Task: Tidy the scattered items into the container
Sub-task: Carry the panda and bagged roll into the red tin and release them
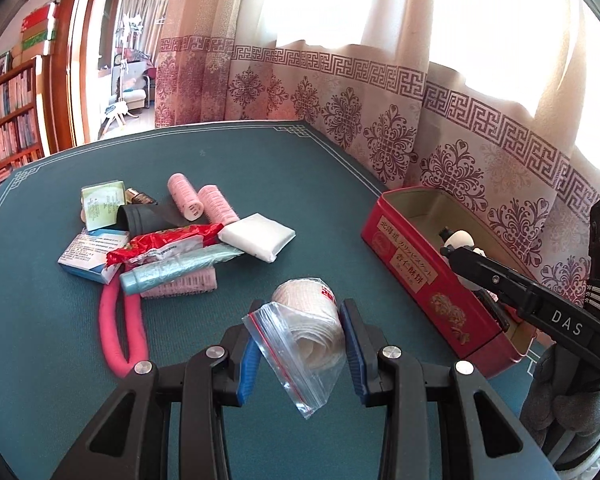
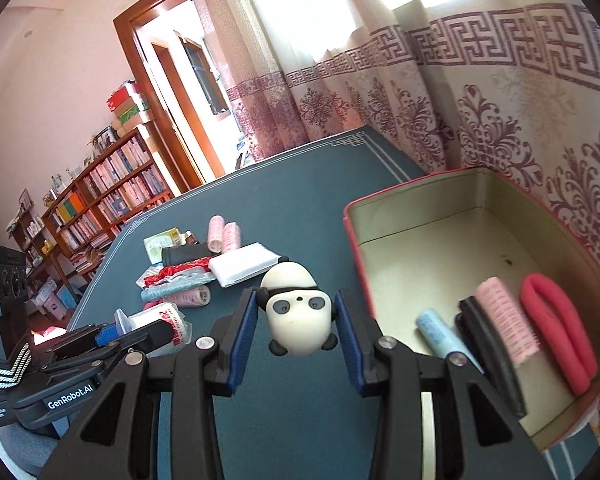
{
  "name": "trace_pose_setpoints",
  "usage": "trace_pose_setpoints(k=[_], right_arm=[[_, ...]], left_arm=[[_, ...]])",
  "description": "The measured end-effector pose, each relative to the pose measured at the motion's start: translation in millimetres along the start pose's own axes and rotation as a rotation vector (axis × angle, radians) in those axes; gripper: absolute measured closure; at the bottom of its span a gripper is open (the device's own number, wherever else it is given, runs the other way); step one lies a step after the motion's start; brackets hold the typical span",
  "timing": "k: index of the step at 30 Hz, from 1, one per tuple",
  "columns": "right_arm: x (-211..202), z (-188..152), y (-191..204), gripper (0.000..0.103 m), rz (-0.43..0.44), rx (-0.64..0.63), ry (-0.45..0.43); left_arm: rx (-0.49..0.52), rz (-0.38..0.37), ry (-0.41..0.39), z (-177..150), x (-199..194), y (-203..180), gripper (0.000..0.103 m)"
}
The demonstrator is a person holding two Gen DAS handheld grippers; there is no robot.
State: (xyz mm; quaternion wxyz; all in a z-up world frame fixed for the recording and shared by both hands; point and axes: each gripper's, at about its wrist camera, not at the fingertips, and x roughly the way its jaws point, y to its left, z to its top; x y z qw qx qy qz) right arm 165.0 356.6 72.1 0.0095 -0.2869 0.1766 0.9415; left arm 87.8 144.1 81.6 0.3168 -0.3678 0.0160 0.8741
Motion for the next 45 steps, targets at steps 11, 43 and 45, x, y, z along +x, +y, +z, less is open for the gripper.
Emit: trace_pose_setpoints(k=[11, 43, 45], right_arm=[[-44.5, 1.2, -88.0, 0.06, -0.182, 0.122, -0.054], [-58.1, -7.0, -120.4, 0.059, -0.223, 0.171, -0.068], [-58.6, -6.9, -118.1, 0.058, -0.219, 0.168, -0.072]], left_arm=[[0.124, -0.128, -0.008, 26.3, 14.6, -74.4, 0.064], [0.145, -0.253, 0.091, 19.2, 44.5, -134.9, 0.038], [0.135, -0.247, 0.089, 18.2, 42.6, -130.7, 0.038]])
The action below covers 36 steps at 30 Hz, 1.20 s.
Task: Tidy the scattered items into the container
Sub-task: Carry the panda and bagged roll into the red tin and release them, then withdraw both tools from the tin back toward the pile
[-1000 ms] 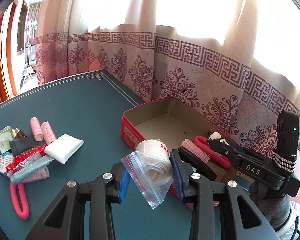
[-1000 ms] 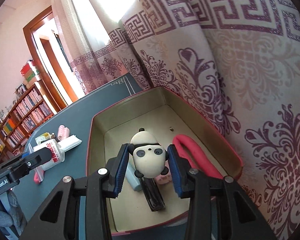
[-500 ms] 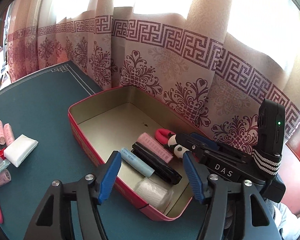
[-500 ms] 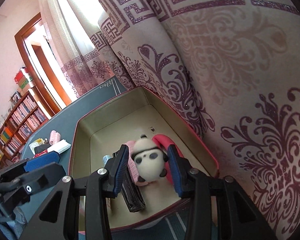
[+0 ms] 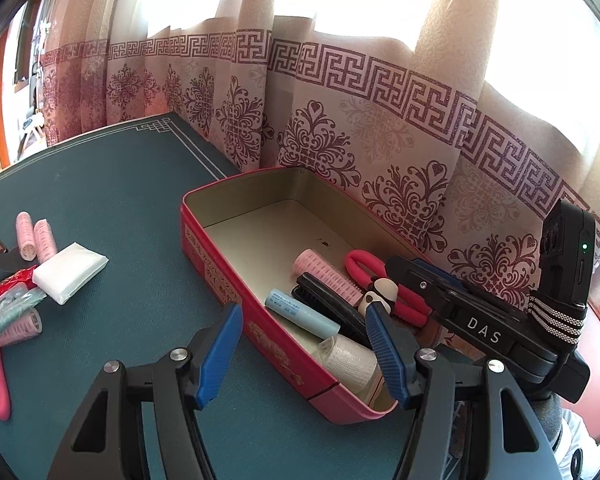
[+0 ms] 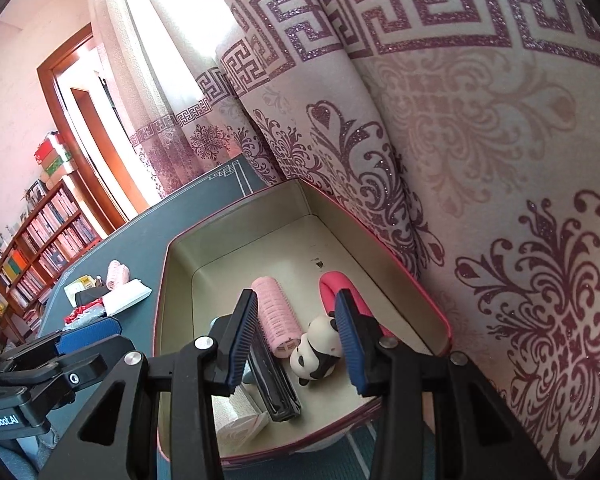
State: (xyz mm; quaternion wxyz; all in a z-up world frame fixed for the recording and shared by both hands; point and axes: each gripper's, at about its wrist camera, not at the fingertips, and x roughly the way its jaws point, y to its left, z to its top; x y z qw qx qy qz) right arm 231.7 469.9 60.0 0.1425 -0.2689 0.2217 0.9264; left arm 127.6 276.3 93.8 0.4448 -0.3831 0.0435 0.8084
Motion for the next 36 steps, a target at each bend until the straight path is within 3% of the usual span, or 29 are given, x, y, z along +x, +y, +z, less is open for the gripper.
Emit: trace_pose_setpoints(k=[4, 18, 30, 36], right_arm=[[-2.9, -0.5, 5.4, 0.049, 0.012, -0.001, -0.007], [-4.9, -9.8, 52.1, 0.041, 0.081, -0.049, 0.0], [4.7, -27.3, 120.3, 0.037, 0.178, -0.154, 0.044], [13.6, -39.2, 153.8, 0.035, 0.216, -0.214, 0.087]], left_arm=[[-0.021, 0.015, -0.014, -2.9, -7.4, 8.1, 0.038], [-0.129, 0.082, -0.054, -25.0, -41.2, 55.2, 0.038], [-0.282, 0.243, -0.102, -62.6, -85.4, 135.8, 0.038], [-0.327, 0.285, -0.132, -69.9, -100.8, 166.8, 0.038]])
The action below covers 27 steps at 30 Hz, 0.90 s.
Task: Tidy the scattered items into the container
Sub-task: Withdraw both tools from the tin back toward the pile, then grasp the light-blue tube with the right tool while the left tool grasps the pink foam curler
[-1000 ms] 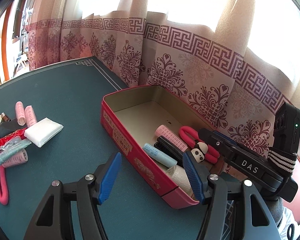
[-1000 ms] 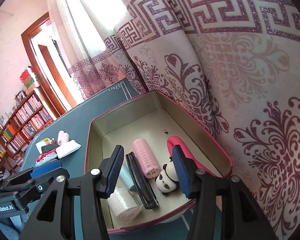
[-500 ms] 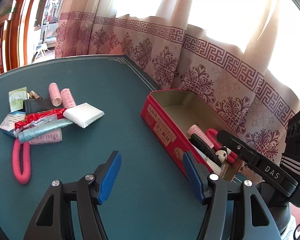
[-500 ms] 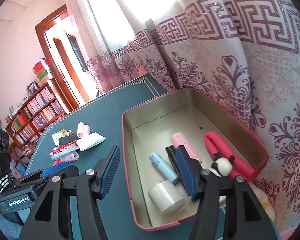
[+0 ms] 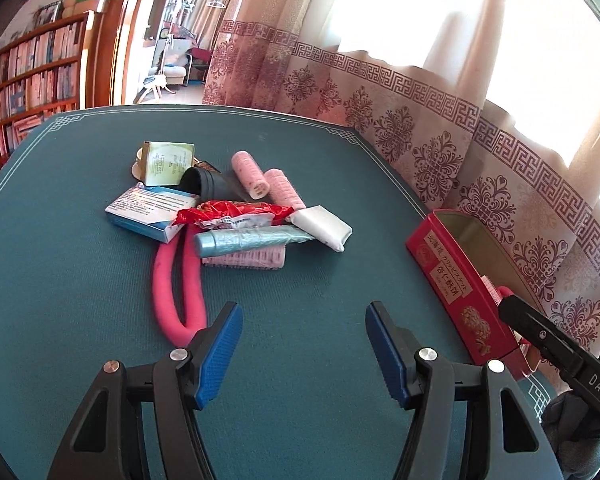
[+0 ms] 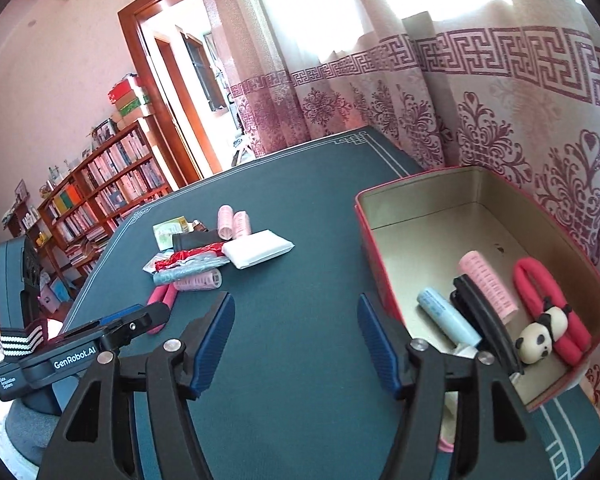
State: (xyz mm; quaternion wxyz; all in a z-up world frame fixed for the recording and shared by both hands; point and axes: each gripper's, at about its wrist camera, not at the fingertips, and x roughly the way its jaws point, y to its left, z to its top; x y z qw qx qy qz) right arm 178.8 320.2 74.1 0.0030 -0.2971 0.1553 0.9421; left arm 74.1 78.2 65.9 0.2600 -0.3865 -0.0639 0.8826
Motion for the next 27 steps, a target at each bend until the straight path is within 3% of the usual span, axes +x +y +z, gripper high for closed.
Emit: trace_pose_setpoints(k=[8, 16, 27], right_arm=[[19.1, -12.7, 27.8, 0.032, 0.034, -0.053, 0.068], [27.3, -17.1, 31.4, 0.032, 0.036, -0.054, 0.097], [39.8, -17.7, 22.7, 0.032, 0.032, -0.028, 0.126]], left_arm=[[0.02, 0.022, -0.026, 23.4, 7.6, 23.9, 0.038], [0.014, 0.025, 0.006, 41.3, 37.4, 46.8, 0.038], [0.129, -0.059, 0.069, 27.5, 54.4, 11.7, 0.038]])
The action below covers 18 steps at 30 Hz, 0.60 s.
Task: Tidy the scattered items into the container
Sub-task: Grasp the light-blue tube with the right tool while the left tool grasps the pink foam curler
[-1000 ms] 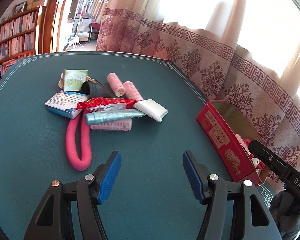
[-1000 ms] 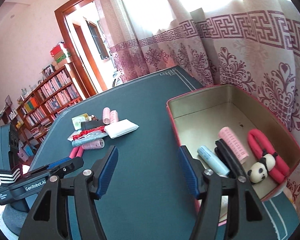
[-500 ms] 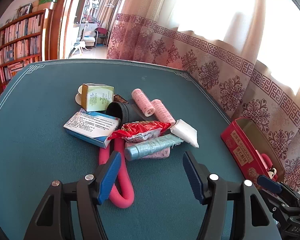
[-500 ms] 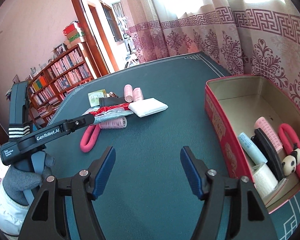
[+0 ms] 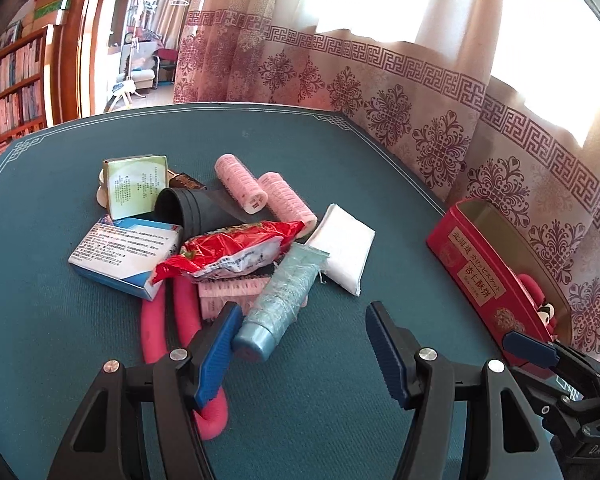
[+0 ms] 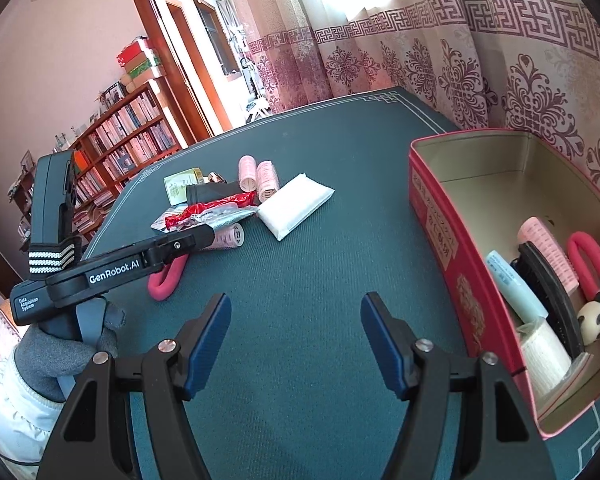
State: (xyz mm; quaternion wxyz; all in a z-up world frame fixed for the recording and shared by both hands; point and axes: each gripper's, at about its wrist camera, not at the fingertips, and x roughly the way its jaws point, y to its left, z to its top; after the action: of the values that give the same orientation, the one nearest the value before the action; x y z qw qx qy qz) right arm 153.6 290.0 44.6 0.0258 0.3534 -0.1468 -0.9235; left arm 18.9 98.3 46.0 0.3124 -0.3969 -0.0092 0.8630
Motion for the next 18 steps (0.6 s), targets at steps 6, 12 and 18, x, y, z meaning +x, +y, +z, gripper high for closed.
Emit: trace_pose_setpoints(k=[6, 12, 18], right_arm=[[4.2, 3.1, -4.8, 0.032, 0.002, 0.003, 0.004], [8.3, 4.3, -9.6, 0.032, 0.002, 0.017, 0.01], [14.9, 8.2, -4.2, 0.032, 0.013, 0.013, 0.022]], left_arm=[[-0.007, -0.069, 0.05, -12.1, 7.4, -10.5, 0.038], [-0.007, -0.11, 0.058, -22.9, 1.4, -19.5, 0.038], [-0.091, 0.043, -0.031, -33.0, -28.1, 9.7, 0.038]])
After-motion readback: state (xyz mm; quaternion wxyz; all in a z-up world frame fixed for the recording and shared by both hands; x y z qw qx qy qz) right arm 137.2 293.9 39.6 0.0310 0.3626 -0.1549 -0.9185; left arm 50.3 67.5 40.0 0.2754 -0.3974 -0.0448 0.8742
